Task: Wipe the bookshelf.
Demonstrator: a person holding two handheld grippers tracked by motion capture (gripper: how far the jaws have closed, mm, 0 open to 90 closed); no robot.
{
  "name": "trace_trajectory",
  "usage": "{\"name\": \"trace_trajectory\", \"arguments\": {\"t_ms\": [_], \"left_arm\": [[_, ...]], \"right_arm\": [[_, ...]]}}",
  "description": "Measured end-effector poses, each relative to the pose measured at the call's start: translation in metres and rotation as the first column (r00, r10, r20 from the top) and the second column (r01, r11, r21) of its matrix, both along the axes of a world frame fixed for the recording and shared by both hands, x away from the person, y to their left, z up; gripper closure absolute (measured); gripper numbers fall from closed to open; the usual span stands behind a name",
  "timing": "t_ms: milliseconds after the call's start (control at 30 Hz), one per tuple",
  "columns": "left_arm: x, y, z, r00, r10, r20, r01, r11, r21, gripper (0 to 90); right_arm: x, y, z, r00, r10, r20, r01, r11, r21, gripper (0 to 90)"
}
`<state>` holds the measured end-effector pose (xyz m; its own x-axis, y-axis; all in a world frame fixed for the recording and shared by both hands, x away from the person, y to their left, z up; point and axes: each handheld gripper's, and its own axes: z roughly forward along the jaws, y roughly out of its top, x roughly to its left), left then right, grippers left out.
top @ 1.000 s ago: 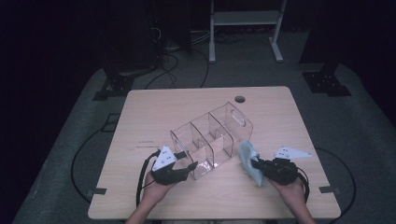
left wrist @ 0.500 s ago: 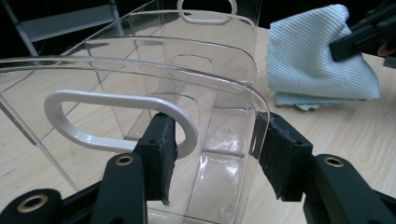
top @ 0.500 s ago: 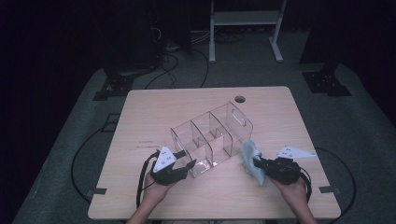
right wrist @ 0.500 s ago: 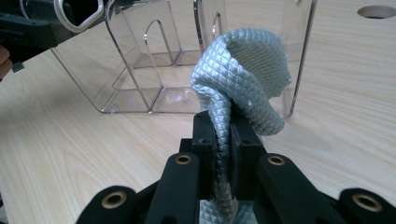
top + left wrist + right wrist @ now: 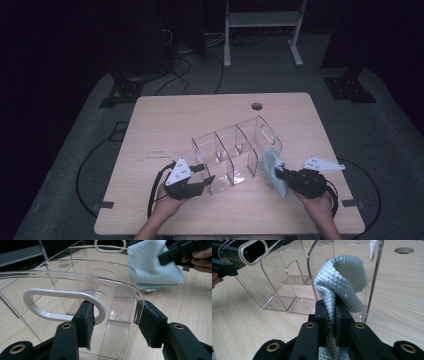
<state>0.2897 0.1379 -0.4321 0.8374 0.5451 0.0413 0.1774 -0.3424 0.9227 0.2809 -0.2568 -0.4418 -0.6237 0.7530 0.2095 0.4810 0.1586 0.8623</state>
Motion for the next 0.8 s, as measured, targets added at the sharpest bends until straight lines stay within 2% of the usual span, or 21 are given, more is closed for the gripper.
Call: {"name": "trace_trajectory", "arguments": {"t_ms": [100, 167, 433, 733, 800], "left_arm": [[0.003, 0.003, 0.000, 1.0000, -0.003, -0.001, 0.003, 1.0000, 0.000, 48.6], [0.005, 0.005, 0.000, 0.9999, 0.010, 0.008, -0.010, 0.9999, 0.004, 48.5], [0.017, 0.020, -0.001, 0.9964, 0.084, -0.013, -0.084, 0.9964, -0.012, 42.4], [0.029, 0.031, -0.001, 0.9901, 0.138, -0.025, -0.139, 0.9901, -0.020, 51.9], [0.035, 0.036, -0.001, 0.9853, 0.167, -0.034, -0.168, 0.9854, -0.026, 53.9]], "right_arm": [[0.000, 0.001, -0.001, 1.0000, 0.000, -0.003, 0.000, 1.000, 0.001, 82.2], [0.001, 0.001, -0.001, 1.0000, 0.003, -0.004, -0.003, 1.000, -0.002, 82.3], [0.009, 0.006, -0.002, 0.9998, 0.015, -0.011, -0.016, 1.000, -0.016, 82.2], [0.023, 0.011, -0.003, 0.9991, 0.028, -0.031, -0.029, 0.999, -0.034, 82.2], [0.029, 0.014, -0.004, 0.9985, 0.036, -0.042, -0.037, 0.999, -0.037, 82.2]]}}
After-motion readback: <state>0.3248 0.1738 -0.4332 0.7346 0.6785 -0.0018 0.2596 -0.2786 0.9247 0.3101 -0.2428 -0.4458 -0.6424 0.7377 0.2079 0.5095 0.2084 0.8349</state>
